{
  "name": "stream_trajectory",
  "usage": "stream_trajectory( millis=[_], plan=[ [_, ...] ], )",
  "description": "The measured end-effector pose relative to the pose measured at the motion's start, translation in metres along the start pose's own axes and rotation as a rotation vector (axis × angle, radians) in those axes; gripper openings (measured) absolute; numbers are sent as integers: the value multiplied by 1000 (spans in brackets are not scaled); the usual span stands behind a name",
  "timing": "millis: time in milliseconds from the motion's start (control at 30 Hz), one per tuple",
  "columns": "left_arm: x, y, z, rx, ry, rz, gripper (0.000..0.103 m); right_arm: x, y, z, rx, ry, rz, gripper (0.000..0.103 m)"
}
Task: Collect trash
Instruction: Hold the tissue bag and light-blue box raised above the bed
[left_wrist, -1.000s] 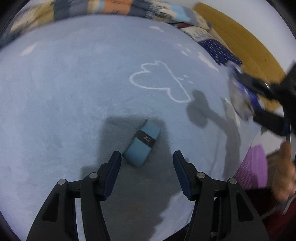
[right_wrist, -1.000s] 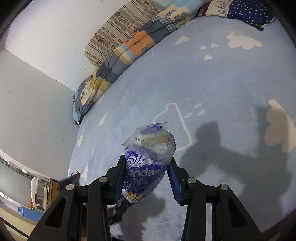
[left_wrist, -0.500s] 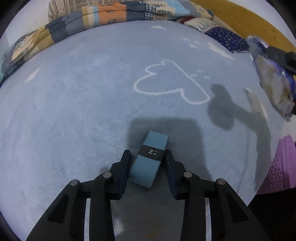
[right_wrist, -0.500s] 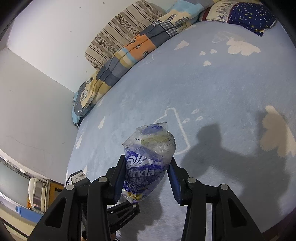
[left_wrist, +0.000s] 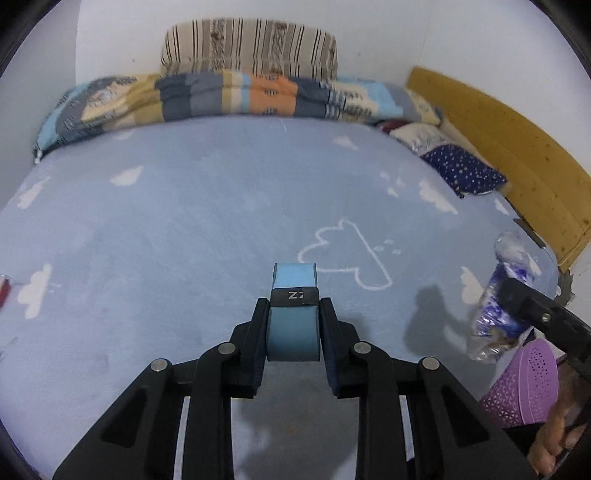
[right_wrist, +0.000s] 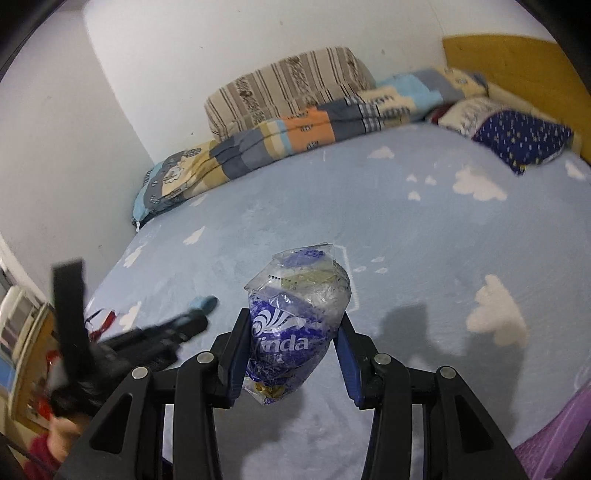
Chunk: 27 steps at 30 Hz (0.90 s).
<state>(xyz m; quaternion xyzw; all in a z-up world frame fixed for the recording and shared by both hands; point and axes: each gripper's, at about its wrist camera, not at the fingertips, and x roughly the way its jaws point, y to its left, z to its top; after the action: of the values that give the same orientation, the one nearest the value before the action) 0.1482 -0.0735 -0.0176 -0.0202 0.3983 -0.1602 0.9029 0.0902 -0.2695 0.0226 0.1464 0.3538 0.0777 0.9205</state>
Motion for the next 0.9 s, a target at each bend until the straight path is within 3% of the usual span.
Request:
stream_trajectory(
  millis=[267, 433, 700, 900],
  plan=[
    [-37, 9, -13, -4, -139, 173, 25, -14, 30, -11, -128, -75, -19, 46],
    [-25, 14, -15, -36, -126, 183, 25, -10, 31, -12, -135, -75, -30, 46],
    [-28, -4, -19, 46, -175, 264, 25, -4, 41, -14, -172, -64, -23, 46],
    [-32, -13, -21, 90, -203, 283, 25, -2, 42, -16, -188, -63, -21, 46]
  ],
)
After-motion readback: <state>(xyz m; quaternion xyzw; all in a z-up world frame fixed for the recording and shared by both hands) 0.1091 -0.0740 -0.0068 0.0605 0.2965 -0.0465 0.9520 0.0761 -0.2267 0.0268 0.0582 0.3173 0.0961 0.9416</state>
